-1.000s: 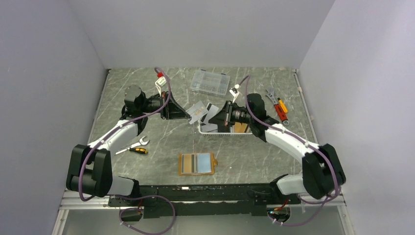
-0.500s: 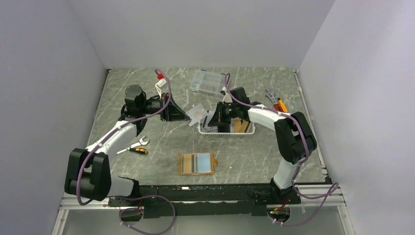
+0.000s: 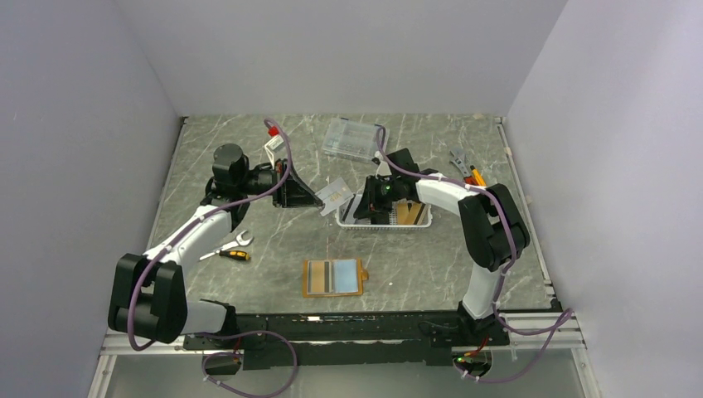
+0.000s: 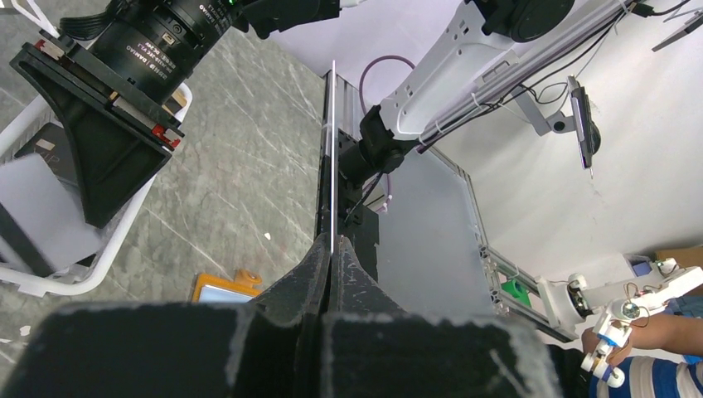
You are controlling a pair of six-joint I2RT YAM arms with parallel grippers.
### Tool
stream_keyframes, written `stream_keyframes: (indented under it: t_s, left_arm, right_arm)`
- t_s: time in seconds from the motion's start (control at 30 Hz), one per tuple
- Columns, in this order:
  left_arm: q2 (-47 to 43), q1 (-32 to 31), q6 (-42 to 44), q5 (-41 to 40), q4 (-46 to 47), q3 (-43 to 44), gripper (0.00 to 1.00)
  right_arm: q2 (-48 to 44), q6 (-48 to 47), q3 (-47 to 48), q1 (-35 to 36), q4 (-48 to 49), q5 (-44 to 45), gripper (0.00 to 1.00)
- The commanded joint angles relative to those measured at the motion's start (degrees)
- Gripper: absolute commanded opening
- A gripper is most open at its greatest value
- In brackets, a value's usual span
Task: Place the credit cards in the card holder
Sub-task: Place the credit card in the storage box, then insert the credit card into the card holder.
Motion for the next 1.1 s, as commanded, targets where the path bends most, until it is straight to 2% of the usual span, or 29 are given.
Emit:
stream_keyframes:
  t_s: [0.0,0.27,0.47,0.6,0.73,0.9,1.07]
  left_arm:
    - [-2.22,-0.26,1.45,1.43,0.47,2.21,0.0]
    - [-2.35,-0.24,0.34,1.6,1.9,2.12,0.0]
    - [-2.35,-0.2,-0.87,1.61,3.33,2.01,0.0]
    - [-2.12,0.36,-3.34,1.0,5.61,1.61,0.0]
    - [-1.21,2.1,-13.05,-0.39,16.9,-0.81,0.0]
    - [-0.22,3.15,-20.65,-1.39,25.76,-2.2,0.0]
    - [-1.01,3.15,-23.54,-2.58,30.0,-4.15,0.0]
  right_arm:
    - [-0.36,-1.48,1.89,-0.21,-2.65,1.92,0.26]
    - [-3.94,-3.42,3.58,-0.05,-6.4,4.8,0.44]
    - [-14.5,-3.78,0.71,0.01,-5.75,5.78,0.52]
    - [-25.68,-1.91,-5.75,0.77,2.53,0.42,0.64]
    - [-34.06,-0.72,-12.51,4.43,13.62,-4.24,0.72]
    - [-37.17,4.76,-18.41,8.04,29.49,-6.46,0.74]
    - [-35.42,7.67,-17.49,11.14,37.58,-1.75,0.74]
